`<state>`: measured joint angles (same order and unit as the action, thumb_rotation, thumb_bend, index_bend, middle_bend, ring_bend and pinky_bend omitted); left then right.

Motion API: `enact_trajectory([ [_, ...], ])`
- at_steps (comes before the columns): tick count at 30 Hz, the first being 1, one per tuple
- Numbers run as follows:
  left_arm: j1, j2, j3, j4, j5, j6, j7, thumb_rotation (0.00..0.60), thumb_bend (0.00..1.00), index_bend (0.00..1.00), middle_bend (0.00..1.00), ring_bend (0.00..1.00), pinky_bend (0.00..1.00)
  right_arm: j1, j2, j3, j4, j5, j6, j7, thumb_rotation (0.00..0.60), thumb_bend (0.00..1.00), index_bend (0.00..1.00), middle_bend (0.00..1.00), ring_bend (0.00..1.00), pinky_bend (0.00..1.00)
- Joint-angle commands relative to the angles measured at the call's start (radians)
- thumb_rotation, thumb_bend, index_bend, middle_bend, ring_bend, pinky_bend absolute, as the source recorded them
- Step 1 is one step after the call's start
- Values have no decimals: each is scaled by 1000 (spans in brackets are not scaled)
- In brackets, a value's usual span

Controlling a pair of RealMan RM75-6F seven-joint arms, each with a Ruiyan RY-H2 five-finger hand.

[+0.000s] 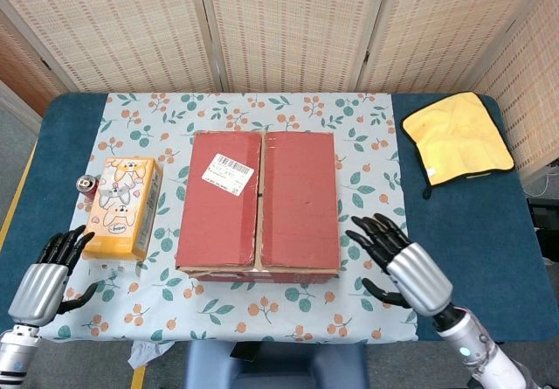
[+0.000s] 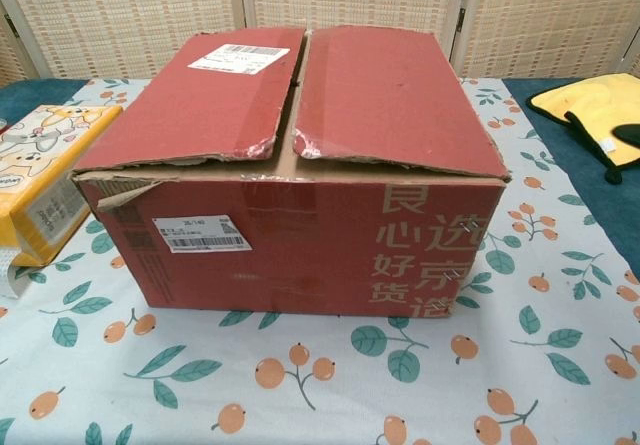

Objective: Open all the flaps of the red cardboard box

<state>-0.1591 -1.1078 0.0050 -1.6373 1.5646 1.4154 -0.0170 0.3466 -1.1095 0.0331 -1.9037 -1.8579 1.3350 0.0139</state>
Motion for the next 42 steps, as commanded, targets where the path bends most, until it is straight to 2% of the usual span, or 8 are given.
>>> enact_trajectory([
  [1, 4, 13, -1, 1, 1, 9, -27, 600, 361, 0, 0, 0, 0, 60, -57, 41, -50, 23, -72, -74, 600, 409, 0, 0, 0, 0],
  [12, 14, 41, 3, 11, 16, 31, -115, 600, 377, 0, 0, 0, 0, 163, -232, 99, -45, 151, -218, -247, 600, 409, 0, 0, 0, 0],
  [28, 43, 73, 16, 12, 68, 102, -204, 600, 378, 0, 0, 0, 0, 238, -382, 140, 29, 321, -282, -404, 600, 409, 0, 0, 0, 0],
  [42, 60, 87, 23, 18, 97, 141, -247, 600, 377, 0, 0, 0, 0, 291, -461, 176, 94, 382, -268, -471, 600, 409, 0, 0, 0, 0],
])
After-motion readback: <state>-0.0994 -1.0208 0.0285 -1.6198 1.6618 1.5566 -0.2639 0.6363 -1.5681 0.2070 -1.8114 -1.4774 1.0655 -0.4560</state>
